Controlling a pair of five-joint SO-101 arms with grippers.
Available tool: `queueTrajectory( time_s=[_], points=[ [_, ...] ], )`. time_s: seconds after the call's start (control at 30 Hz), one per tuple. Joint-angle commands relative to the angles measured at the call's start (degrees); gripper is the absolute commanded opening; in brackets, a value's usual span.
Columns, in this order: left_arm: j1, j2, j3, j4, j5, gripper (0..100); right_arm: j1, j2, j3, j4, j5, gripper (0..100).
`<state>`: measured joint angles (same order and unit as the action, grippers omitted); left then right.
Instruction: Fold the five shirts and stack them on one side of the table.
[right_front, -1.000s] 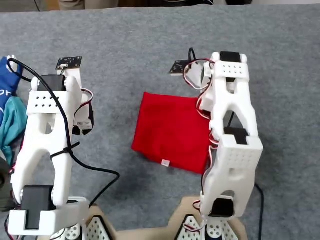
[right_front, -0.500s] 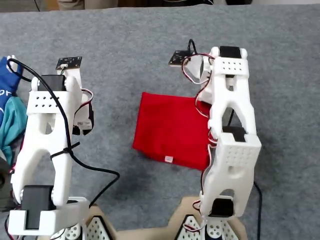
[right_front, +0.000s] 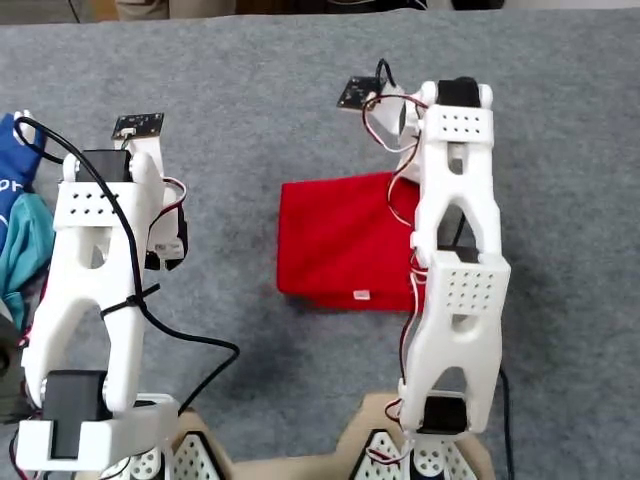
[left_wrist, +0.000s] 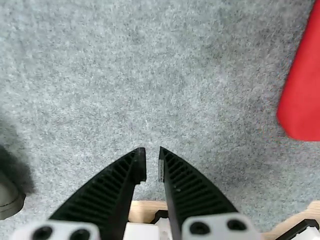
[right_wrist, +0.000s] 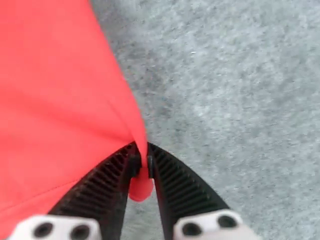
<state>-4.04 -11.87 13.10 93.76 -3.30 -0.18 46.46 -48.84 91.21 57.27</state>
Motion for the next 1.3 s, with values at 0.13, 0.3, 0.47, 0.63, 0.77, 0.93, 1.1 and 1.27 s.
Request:
queueTrajectory(
  time_s=[0.13,0.3,0.47,0.63,0.77,0.93,1.1,1.27],
  points=[
    [0.6,-0.1,-2.0,0.4,0.5,6,-1.8,3.8,-8.6,4.0,-0.8,1.8],
    [0.6,-0.1,-2.0,0.4,0.5,6,-1.1,4.2,-13.6,7.8,-1.2,19.3],
    [0.7,-0.1,-2.0,0.4,0.5,6,-0.7,4.0,-22.5,11.1,-6.2,42.6],
    [1.0,-0.1,-2.1,0.4,0.5,6,1.1,-1.2,-21.8,11.3,-21.4,41.2],
    [1.2,-0.1,-2.7,-0.1,0.5,6,4.1,-11.6,-7.3,11.3,-39.4,30.1],
    [1.1,-0.6,-2.6,0.2,0.4,6,4.9,-29.0,16.0,11.2,-53.1,17.6],
    [1.2,-1.0,-2.7,0.9,-3.8,6,1.4,-47.0,35.9,10.9,-55.1,14.6],
    [1.2,-12.9,-2.4,1.9,-7.4,6,-1.1,-64.7,53.3,10.9,-55.1,14.6]
  ],
)
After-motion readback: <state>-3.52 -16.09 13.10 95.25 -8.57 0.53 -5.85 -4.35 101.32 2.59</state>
